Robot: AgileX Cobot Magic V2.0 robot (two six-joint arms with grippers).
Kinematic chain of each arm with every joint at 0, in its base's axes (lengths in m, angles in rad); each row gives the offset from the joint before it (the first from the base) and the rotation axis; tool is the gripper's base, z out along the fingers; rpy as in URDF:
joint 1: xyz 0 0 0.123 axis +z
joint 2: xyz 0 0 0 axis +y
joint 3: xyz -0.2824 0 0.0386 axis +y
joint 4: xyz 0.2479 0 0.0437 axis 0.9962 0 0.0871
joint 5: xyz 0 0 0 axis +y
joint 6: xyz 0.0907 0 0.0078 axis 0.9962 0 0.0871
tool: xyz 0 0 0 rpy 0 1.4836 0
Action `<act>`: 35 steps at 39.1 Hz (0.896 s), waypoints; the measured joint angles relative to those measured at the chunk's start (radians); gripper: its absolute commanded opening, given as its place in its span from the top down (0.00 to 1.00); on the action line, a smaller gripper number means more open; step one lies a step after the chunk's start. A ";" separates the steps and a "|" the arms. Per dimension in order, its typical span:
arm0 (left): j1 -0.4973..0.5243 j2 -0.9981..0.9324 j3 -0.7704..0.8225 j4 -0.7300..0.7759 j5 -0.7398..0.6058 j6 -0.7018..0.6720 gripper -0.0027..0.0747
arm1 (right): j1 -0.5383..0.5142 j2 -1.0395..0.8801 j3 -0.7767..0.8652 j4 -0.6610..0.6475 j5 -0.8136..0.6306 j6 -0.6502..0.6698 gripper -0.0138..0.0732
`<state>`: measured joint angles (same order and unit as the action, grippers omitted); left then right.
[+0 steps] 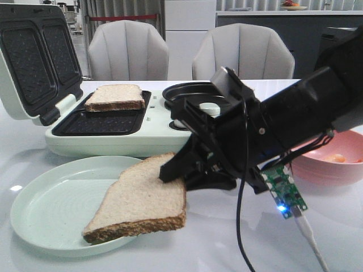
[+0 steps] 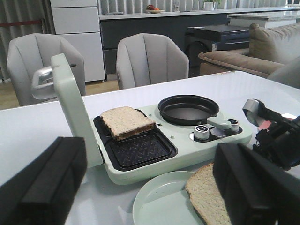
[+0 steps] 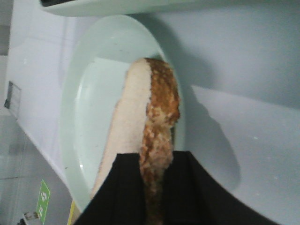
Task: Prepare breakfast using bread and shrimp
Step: 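Reach the right gripper to the remaining bread slice and grasp it, then carry the bread slice over and lay it on the first slice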
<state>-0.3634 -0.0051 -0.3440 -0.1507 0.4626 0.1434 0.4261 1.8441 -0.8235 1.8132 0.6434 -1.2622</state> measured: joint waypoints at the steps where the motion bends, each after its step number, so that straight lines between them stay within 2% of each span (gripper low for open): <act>1: 0.000 0.000 0.000 0.000 0.000 0.000 0.18 | -0.005 -0.012 -0.001 0.000 0.019 -0.018 0.64; 10: 0.000 0.000 0.000 0.000 0.000 0.000 0.18 | -0.009 -0.083 -0.069 -0.012 0.132 -0.075 0.64; 17: 0.000 0.000 0.000 0.000 0.000 0.000 0.18 | -0.009 -0.057 -0.198 -0.016 0.141 -0.070 0.64; 27: 0.000 0.000 0.000 0.000 0.000 0.000 0.18 | 0.019 0.050 -0.449 -0.020 0.031 -0.065 0.64; 35: 0.000 0.000 0.000 0.000 0.000 0.000 0.18 | 0.050 0.188 -0.633 -0.020 -0.062 0.023 0.64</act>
<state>-0.3634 -0.0051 -0.3440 -0.1507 0.4626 0.1434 0.4766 2.0321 -1.4567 1.7930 0.5814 -1.2388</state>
